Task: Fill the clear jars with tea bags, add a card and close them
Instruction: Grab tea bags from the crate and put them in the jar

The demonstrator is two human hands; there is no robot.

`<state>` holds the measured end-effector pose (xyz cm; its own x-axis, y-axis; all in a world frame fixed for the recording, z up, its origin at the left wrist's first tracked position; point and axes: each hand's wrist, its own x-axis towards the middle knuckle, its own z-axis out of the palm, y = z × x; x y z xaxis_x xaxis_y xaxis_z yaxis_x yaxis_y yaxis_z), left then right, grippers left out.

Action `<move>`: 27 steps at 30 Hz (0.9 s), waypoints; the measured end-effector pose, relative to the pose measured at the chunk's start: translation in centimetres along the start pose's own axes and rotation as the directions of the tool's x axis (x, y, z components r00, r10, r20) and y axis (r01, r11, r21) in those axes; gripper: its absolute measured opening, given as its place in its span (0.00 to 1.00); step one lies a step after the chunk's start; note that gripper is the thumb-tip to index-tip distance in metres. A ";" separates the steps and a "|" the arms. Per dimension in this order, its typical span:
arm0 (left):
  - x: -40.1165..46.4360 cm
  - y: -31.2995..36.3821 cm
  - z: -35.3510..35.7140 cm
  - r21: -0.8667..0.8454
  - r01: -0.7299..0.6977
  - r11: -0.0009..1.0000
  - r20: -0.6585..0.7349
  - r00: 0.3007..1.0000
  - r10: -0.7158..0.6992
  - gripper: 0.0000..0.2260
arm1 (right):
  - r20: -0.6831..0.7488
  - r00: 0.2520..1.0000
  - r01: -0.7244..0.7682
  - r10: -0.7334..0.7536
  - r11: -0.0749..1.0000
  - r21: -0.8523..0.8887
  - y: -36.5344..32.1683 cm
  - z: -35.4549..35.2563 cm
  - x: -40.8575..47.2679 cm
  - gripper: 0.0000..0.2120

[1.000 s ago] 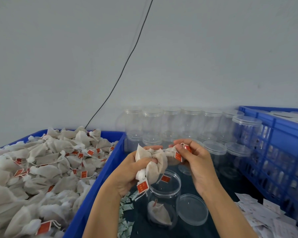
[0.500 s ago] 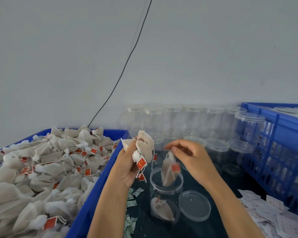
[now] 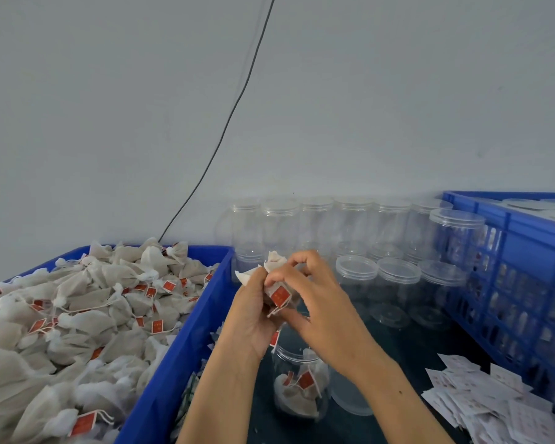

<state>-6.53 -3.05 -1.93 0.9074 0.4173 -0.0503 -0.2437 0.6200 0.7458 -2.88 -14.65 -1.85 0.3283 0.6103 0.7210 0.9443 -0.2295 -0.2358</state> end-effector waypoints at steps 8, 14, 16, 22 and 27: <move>-0.4 -0.6 1.1 -0.106 0.160 0.981 0.214 0.968 -0.134 0.11 | -0.259 0.963 -0.080 0.077 0.997 -0.002 0.0 -0.5 0.3 0.07; -0.1 -0.4 1.0 -0.121 0.195 0.973 0.201 0.965 -0.169 0.36 | -0.188 0.976 -0.113 0.106 0.993 -0.027 1.3 -0.5 0.1 0.06; 0.0 -0.4 0.9 -0.157 0.210 0.965 0.177 0.967 -0.181 0.37 | -0.240 0.956 -0.158 0.168 0.985 0.063 1.5 -0.3 0.1 0.04; 0.2 0.0 0.2 -0.267 0.145 0.953 0.060 0.989 -0.134 0.20 | -0.164 0.857 -0.192 0.489 0.596 0.780 1.0 -1.0 0.7 0.06; 0.6 0.4 -0.6 -0.142 -0.068 0.988 -0.102 0.993 0.053 0.08 | -0.264 0.822 -0.255 0.504 0.741 0.622 2.2 -1.7 0.5 0.11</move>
<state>-6.25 -2.19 -2.05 0.8536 0.5152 -0.0778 -0.3507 0.6786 0.6454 -0.71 -16.17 -0.87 0.7405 0.1862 0.6457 0.6291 0.1461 -0.7635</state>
